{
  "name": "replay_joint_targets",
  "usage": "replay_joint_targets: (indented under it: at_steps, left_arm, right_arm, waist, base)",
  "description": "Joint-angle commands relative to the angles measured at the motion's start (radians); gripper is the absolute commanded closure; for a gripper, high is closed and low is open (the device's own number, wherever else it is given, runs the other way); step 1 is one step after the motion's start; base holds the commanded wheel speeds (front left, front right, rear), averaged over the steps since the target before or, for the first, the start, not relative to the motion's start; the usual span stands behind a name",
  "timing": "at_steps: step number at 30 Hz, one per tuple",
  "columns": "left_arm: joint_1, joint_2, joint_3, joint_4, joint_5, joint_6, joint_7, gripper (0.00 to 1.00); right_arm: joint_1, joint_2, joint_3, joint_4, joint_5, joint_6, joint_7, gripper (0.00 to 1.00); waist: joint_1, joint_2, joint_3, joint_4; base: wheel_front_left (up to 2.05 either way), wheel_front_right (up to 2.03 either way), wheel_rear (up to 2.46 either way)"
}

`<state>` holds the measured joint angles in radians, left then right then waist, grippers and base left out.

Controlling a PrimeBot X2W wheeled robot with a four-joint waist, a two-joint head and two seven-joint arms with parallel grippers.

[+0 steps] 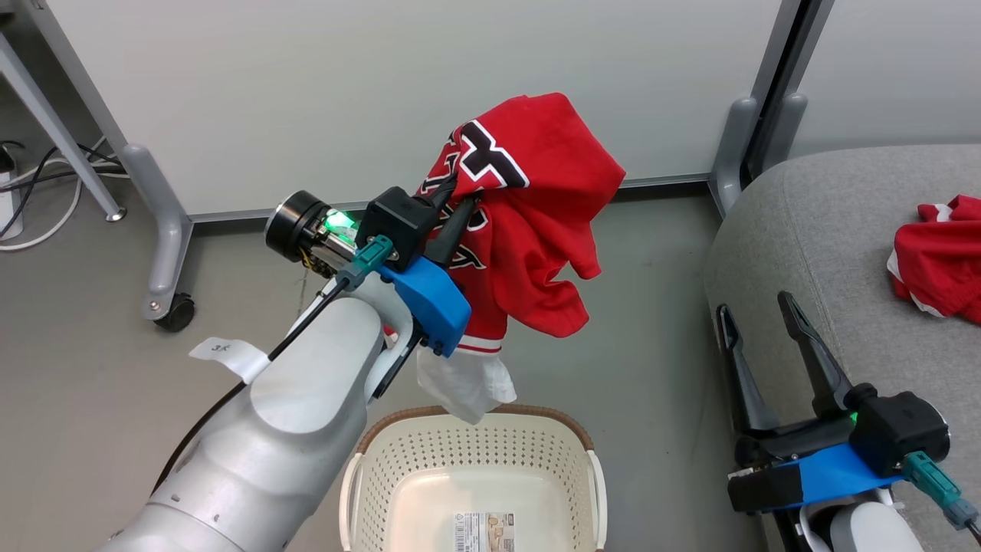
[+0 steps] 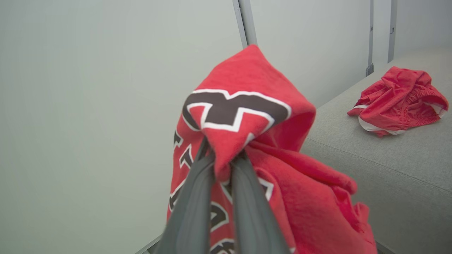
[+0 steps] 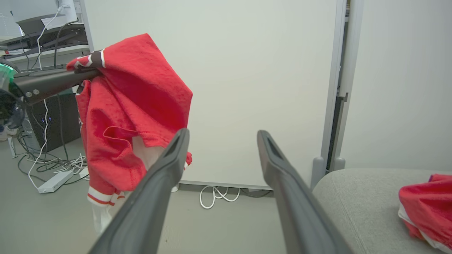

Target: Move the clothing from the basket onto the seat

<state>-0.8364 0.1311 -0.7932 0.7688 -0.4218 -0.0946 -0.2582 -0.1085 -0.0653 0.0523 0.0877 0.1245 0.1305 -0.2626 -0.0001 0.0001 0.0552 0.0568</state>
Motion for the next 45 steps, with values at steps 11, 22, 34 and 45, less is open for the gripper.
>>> replay_joint_targets:
  at_steps: [11, 22, 34, 45]
  left_arm:
    - [0.016, 0.013, -0.014, -0.053, -0.009, 0.015, 0.015, 1.0]
    - [-0.017, -0.003, -0.035, -0.08, -0.003, 0.02, 0.019, 1.0]
    - [-0.052, -0.037, -0.062, -0.092, 0.003, 0.021, 0.008, 1.0]
    - [-0.072, -0.064, -0.092, -0.106, 0.0, 0.02, 0.0, 1.0]
  right_arm:
    - [-0.025, 0.008, 0.075, -0.006, 0.011, 0.001, -0.003, 0.0]
    - [-0.164, -0.009, 0.271, 0.092, 0.013, 0.001, -0.003, 0.0]
    - [-0.337, -0.001, 0.348, 0.333, -0.006, 0.001, -0.004, 0.0]
    - [-0.455, 0.015, 0.361, 0.499, 0.016, 0.001, -0.003, 0.61]
  waist:
    - [0.0001, -0.0001, 0.007, 0.012]
    - [0.0001, -0.0001, 0.041, 0.045]
    - [0.0001, -0.0001, 0.083, 0.091]
    - [0.0001, -0.0001, 0.103, 0.127]
  base:
    - [0.0, 0.0, 0.0]
    - [0.0, 0.0, 0.0]
    - [0.0, 0.0, 0.0]
    - [0.0, 0.0, 0.0]
